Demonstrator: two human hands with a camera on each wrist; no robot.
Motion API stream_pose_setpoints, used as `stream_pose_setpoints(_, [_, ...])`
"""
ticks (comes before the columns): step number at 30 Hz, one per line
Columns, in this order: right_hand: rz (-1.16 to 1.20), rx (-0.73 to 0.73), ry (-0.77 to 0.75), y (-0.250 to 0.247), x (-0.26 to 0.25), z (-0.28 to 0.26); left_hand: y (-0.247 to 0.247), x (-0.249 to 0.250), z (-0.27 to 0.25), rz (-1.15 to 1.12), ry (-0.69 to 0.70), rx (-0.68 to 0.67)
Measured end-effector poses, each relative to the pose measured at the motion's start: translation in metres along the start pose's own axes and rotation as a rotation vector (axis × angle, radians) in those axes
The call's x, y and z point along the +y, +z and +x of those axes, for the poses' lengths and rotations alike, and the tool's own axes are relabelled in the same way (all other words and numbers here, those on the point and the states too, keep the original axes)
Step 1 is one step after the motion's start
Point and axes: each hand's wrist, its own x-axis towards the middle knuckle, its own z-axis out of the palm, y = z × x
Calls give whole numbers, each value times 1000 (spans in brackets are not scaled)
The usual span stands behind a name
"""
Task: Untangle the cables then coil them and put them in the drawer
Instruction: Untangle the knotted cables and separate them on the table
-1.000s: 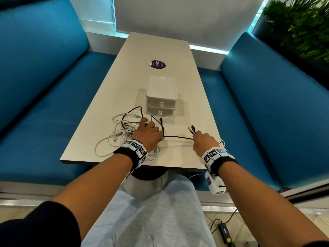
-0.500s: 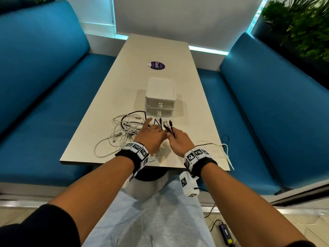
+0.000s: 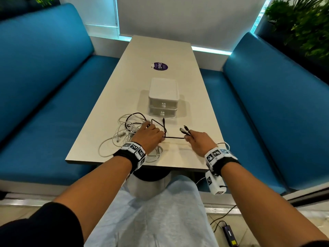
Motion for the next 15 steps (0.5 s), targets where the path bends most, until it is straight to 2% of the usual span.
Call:
stream_pose_setpoints(4, [-79,22,162,-19,39,-5,0,-5,2,-3,-38,-35])
stream_pose_setpoints(6, [-112,7,212,-15,39,-8,4,1,0,10,-38,-80])
stream_pose_setpoints(9, [-52,83,250,-4,23,-6,6,8,1,47,-61,-100])
stream_pose_setpoints(12, [91,210,186,7,5,-3,7,10,2,56,-62,-101])
stream_pose_setpoints(15, [187,178,62,18,-19,-2,3,13,3,44,-67,-95])
